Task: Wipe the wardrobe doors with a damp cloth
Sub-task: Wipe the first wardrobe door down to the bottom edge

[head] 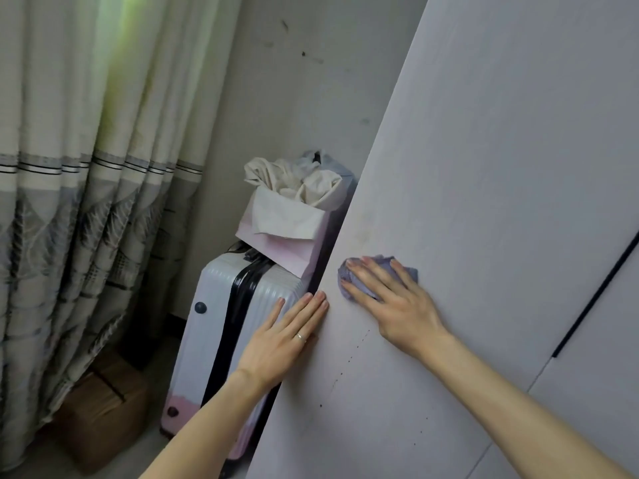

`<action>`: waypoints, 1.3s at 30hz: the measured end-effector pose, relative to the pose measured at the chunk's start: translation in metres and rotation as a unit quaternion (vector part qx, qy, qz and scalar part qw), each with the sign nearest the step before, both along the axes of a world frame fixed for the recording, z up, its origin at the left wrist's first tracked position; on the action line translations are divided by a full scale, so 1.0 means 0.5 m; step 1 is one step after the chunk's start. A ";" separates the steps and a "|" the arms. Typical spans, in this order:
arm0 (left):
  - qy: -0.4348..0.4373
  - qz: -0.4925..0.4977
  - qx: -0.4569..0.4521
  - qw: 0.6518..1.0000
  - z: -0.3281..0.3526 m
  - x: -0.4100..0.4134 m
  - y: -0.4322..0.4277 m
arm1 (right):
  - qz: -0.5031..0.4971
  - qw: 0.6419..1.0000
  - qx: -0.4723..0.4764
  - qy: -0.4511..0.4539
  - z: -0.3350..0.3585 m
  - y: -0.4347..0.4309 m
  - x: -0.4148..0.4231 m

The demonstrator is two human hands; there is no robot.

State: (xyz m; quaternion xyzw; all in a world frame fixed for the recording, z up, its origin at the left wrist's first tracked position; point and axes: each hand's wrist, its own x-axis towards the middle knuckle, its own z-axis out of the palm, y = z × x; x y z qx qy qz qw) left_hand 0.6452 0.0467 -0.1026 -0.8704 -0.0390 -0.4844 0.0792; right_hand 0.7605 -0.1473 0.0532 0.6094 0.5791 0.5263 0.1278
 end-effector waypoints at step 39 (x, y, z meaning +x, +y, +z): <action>0.068 -0.038 -0.201 0.977 -0.134 0.049 -0.122 | -0.107 0.835 0.460 0.282 -0.350 -0.301 0.102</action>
